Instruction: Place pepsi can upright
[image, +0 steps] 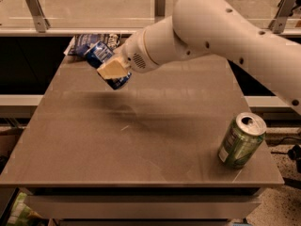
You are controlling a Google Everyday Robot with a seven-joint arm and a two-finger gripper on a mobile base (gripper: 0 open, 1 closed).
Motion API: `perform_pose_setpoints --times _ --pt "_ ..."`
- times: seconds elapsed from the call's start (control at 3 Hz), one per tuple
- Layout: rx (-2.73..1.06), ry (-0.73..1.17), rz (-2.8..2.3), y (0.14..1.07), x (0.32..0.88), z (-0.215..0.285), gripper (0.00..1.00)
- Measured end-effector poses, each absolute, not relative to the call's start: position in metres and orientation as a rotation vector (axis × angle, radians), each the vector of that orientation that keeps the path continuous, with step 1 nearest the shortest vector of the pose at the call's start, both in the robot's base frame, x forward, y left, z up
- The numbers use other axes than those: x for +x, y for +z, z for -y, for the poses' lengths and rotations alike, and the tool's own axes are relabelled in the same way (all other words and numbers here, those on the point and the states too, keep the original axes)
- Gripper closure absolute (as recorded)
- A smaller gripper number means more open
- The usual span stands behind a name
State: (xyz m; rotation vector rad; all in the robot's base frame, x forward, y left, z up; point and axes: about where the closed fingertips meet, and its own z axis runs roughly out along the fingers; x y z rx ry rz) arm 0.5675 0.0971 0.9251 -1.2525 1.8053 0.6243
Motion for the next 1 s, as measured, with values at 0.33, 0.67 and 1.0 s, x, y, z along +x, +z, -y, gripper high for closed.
perform_pose_setpoints --times 0.33,0.67,1.0 --pt "-1.215 0.669 -1.754 0.920 0.567 -0.092 1.00" --pt "-1.188 0.702 -1.720 0.915 0.567 -0.089 1.00" --pt "-1.170 0.735 -1.688 0.910 0.570 -0.087 1.00"
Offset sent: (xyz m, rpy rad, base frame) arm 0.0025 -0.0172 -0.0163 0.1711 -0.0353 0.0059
